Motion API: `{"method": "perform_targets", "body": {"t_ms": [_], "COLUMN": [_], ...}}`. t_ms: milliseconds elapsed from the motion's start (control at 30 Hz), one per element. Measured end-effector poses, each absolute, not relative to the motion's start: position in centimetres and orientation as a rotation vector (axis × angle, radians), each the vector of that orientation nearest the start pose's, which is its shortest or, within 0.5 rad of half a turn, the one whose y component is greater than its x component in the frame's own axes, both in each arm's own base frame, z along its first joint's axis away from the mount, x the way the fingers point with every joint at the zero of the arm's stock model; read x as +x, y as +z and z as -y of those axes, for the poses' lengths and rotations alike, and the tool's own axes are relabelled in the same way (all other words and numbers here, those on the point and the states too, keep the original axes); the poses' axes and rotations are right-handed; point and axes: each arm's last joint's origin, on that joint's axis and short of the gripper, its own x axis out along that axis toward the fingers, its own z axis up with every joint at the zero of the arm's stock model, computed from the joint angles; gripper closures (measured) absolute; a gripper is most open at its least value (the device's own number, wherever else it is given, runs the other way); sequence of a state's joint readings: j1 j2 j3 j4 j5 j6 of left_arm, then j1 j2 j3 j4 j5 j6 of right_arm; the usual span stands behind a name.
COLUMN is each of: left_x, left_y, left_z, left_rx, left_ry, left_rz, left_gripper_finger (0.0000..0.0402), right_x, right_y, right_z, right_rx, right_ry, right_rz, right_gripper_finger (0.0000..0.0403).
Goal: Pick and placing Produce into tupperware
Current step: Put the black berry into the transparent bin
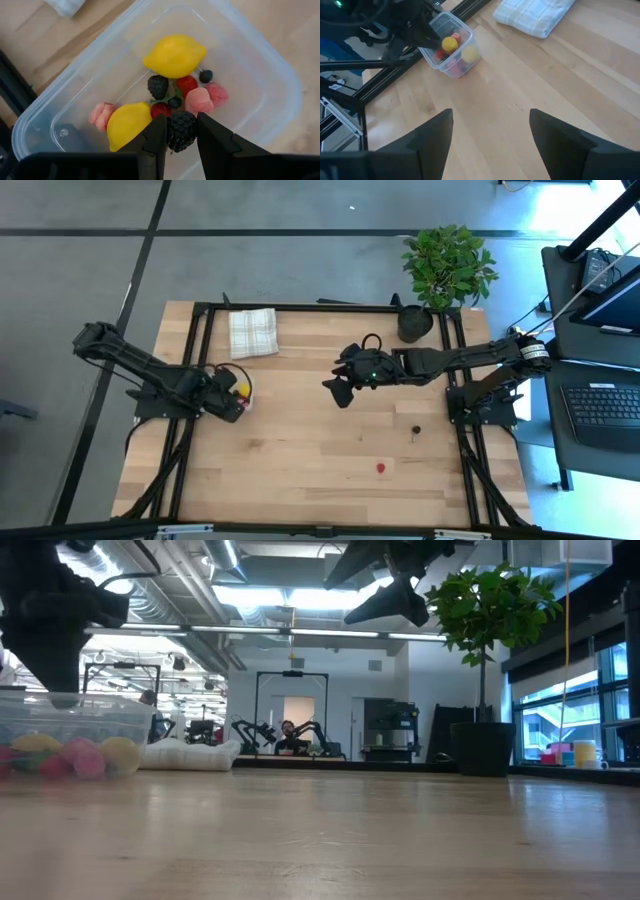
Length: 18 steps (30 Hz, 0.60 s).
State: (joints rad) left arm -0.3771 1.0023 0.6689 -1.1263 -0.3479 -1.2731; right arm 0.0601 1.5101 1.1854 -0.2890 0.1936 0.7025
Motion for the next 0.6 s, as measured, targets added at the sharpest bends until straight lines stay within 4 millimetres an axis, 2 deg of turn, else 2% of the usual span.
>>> {"method": "perform_targets", "body": {"t_ms": [200, 467, 600], "left_x": [14.1, 15.3, 15.6], "left_y": [20.0, 18.8, 18.7], "left_z": [4.1, 3.6, 3.4], "left_rx": [-0.563, -0.571, -0.576], "left_ry": [0.885, 0.963, 0.977], "left_rz": [-1.129, -1.163, -1.164], "left_gripper_finger": [0.0302, 0.0315, 0.0302], "right_x": [33.4, 33.4, 33.4], "right_y": [29.0, 29.0, 29.0], "right_z": [-1.5, -1.5, -1.5], "right_rx": [0.600, 0.594, 0.574], "right_ry": [-0.335, -0.332, -0.327], "right_rz": [-0.536, -0.538, -0.542], "right_gripper_finger": [0.0139, 0.0139, 0.0139]}}
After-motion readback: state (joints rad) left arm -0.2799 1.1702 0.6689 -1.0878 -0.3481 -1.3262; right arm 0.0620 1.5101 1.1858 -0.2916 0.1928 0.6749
